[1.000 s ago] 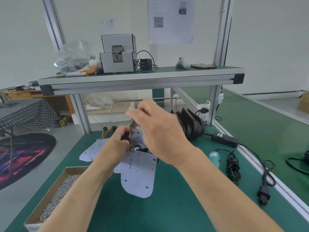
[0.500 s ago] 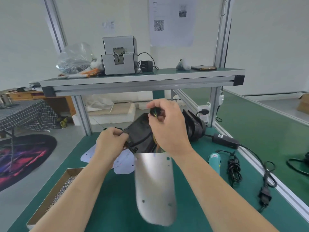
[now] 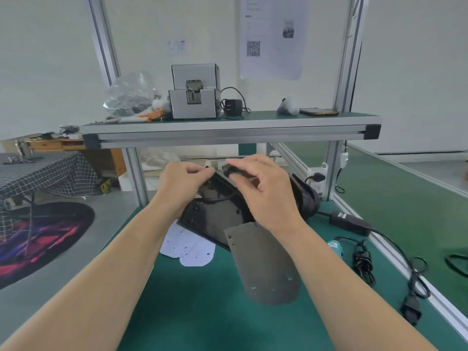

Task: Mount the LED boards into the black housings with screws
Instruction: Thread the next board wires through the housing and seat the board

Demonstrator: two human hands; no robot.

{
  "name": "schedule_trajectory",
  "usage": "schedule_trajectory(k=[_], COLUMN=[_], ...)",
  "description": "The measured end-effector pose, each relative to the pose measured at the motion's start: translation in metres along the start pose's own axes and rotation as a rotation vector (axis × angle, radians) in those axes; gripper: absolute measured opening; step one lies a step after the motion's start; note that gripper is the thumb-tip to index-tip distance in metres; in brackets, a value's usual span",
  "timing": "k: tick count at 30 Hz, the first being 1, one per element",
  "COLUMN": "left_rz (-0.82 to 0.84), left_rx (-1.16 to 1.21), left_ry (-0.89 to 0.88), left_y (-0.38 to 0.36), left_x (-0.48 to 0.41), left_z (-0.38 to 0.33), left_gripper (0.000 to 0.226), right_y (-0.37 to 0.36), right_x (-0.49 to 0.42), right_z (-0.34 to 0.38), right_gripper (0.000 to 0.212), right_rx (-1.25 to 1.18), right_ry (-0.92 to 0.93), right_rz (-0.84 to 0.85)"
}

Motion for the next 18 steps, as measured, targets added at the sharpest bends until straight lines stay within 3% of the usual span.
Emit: schedule_trajectory(k=[3, 7, 12, 15, 18], left_rz=[0.041, 0.103, 0.120, 0.116, 0.100], left_rx=[0.017, 0.154, 0.361, 0.203, 0.120], left_ry=[0.109, 0.287, 0.303, 0.162, 0.054], left_y=[0.000, -0.004, 0.001, 0.006, 0.002], left_x=[-0.007, 0.000, 0.005, 0.001, -0.003], left_z=[0.005, 0.014, -0.001, -0.021, -0.040], left_gripper=[0.010, 0.014, 0.024, 0.023, 0.017], right_y=[0.009, 0.016, 0.013, 0.011, 0.009], right_x=[-0.010, -0.020, -0.017, -0.013, -0.011], right_z=[0.002, 0.011, -0.001, -0.011, -0.011], right_gripper=[0.019, 0.017, 0.015, 0.026, 0.042], right_rx=[-0.492, -0.793, -0.560, -0.316, -0.244], right_ry=[-0.171, -0.191, -0.288, -0.327, -0.340], right_rz=[-0.082, 0.001, 0.182, 0.161, 0.140])
Point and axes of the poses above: each hand's wrist, its own x-axis away from the middle knuckle, its own y-axis out of the back of the hand, z = x × y, the point moved 3 cm from there along -x, towards the middle knuckle, and after that the axes turned 3 degrees about -y, right-handed, at the moved point
